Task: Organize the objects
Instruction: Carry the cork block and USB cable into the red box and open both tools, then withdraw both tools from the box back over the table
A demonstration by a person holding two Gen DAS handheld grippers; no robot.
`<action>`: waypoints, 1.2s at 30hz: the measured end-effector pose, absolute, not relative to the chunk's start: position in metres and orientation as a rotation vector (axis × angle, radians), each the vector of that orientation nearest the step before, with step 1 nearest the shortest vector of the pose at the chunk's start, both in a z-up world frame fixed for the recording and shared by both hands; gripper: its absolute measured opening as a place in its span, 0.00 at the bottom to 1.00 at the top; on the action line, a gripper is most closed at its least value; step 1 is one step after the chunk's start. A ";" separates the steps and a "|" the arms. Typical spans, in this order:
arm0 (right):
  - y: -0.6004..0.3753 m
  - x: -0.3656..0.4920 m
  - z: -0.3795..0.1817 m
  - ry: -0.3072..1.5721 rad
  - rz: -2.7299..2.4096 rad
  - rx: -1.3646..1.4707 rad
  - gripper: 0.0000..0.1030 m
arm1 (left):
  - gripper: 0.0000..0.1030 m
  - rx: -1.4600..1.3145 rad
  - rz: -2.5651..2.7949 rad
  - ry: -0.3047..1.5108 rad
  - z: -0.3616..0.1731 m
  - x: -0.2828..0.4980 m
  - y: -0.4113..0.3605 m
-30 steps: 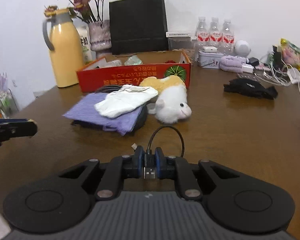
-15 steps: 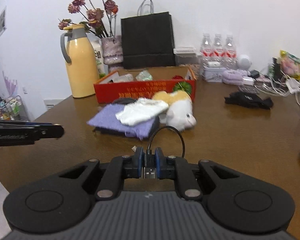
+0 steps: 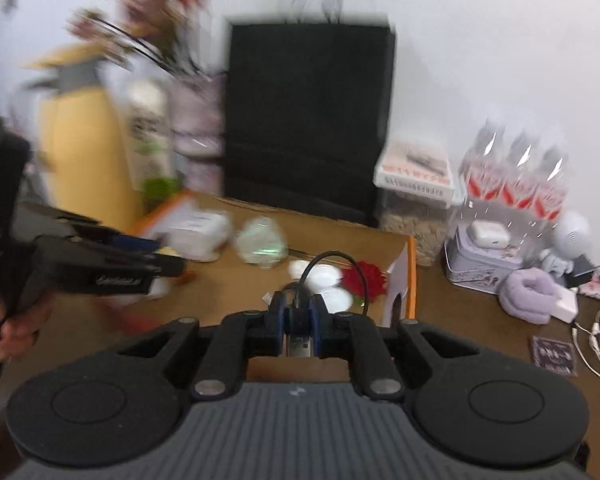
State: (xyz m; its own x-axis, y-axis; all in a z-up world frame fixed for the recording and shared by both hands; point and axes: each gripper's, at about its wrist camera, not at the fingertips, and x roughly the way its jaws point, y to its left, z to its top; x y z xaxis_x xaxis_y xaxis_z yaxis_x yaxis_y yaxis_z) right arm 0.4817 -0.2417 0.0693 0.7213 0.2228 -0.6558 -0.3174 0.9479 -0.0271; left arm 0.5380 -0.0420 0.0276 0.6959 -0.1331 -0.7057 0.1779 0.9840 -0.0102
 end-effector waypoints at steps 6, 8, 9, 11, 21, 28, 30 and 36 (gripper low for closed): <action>-0.241 0.550 0.014 0.843 0.221 -0.200 0.31 | 0.38 -0.079 -0.110 0.821 0.011 0.583 -0.034; -0.242 0.547 0.016 0.815 0.203 -0.215 0.58 | 0.49 -0.088 -0.134 0.798 0.016 0.577 -0.033; -0.244 0.539 0.022 0.781 0.213 -0.205 0.61 | 0.51 -0.073 -0.139 0.780 0.022 0.571 -0.034; -0.249 0.528 0.040 0.732 0.211 -0.189 0.62 | 0.52 -0.051 -0.143 0.737 0.037 0.554 -0.036; -0.255 0.361 0.125 0.467 0.242 -0.182 0.88 | 0.86 -0.055 -0.360 0.587 0.120 0.384 -0.043; -0.250 0.196 0.127 0.331 0.275 -0.181 1.00 | 0.92 -0.044 -0.481 0.505 0.128 0.244 -0.015; -0.247 0.155 0.117 0.288 0.257 -0.183 1.00 | 0.92 -0.035 -0.487 0.485 0.125 0.210 -0.009; -0.244 0.068 0.073 0.238 0.121 -0.148 1.00 | 1.00 -0.125 -0.502 0.447 0.093 0.124 0.018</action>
State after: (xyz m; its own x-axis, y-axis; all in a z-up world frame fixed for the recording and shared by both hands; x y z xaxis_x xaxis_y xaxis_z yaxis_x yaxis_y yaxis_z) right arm 0.0678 -0.2437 0.0733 0.9646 0.1013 -0.2435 -0.1363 0.9819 -0.1316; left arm 0.1241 0.0179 0.0932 0.7829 -0.4907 -0.3825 0.4370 0.8713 -0.2235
